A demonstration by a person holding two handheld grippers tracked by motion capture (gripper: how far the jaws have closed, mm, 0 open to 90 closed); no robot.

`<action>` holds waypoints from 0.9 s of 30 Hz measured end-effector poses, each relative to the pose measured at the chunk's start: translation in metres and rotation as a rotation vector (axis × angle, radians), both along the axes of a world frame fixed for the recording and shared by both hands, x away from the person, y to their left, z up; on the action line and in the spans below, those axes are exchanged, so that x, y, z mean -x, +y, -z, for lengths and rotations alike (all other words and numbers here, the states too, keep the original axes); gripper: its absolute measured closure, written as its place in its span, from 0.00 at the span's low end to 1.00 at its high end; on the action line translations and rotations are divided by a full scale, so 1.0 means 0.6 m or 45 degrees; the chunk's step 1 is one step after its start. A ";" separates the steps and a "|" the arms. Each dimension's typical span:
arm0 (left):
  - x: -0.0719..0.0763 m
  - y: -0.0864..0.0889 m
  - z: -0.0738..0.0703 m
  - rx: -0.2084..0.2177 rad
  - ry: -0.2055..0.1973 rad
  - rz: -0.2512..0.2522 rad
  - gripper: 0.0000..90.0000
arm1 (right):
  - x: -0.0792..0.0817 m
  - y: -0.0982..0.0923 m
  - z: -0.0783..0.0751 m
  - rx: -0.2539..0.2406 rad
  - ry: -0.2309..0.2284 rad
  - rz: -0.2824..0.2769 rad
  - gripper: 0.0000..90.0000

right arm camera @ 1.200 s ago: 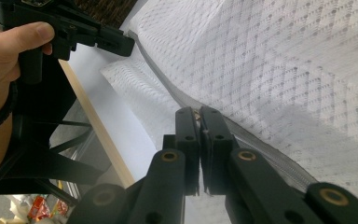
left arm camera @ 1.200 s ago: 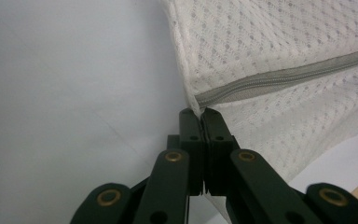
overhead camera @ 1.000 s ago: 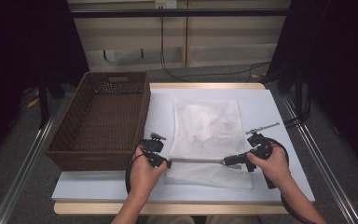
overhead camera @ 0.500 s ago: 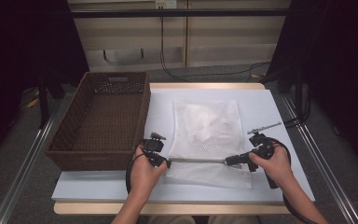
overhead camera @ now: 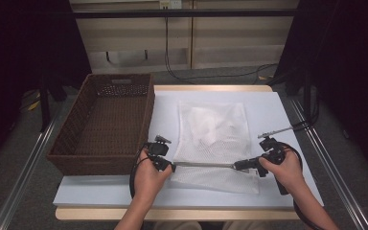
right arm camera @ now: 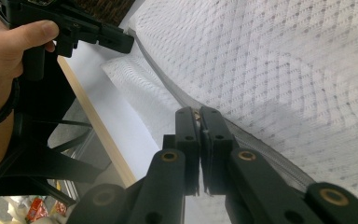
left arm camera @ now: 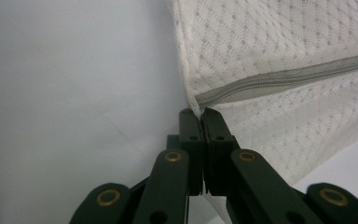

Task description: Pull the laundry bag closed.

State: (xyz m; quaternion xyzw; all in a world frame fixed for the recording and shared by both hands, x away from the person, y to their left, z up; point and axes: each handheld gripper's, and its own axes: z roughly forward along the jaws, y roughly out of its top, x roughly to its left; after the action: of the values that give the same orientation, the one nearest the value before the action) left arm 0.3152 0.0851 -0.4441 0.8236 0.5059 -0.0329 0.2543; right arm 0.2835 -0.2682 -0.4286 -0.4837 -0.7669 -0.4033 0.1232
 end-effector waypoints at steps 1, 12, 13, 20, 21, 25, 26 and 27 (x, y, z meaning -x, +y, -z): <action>0.000 0.000 0.000 -0.001 -0.002 -0.001 0.98 | 0.000 0.000 0.000 -0.003 0.002 0.000 0.97; -0.001 -0.005 -0.001 -0.016 -0.005 -0.002 0.98 | 0.002 -0.014 -0.001 -0.006 0.000 0.016 0.97; -0.001 -0.004 -0.001 -0.028 -0.008 -0.001 0.98 | 0.003 -0.014 -0.001 -0.006 -0.001 0.018 0.97; -0.003 -0.006 -0.001 -0.032 0.001 -0.001 0.98 | 0.005 -0.019 -0.001 0.002 0.002 0.023 0.97; -0.003 -0.005 -0.001 -0.024 0.007 -0.002 0.98 | 0.005 -0.020 -0.002 0.008 0.001 0.027 0.97; -0.004 -0.006 -0.001 -0.032 0.006 -0.007 0.98 | 0.006 -0.025 -0.002 0.006 -0.002 0.035 0.97; -0.004 -0.006 -0.001 -0.033 0.004 -0.006 0.98 | 0.006 -0.026 -0.003 0.002 0.002 0.036 0.97; -0.004 -0.006 -0.002 -0.033 0.003 -0.006 0.98 | 0.006 -0.026 -0.003 0.000 -0.001 0.038 0.97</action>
State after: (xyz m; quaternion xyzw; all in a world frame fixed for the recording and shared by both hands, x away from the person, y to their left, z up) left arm 0.3174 0.0817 -0.4431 0.8257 0.5084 -0.0267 0.2431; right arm 0.2800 -0.2840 -0.4269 -0.4948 -0.7597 -0.4054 0.1169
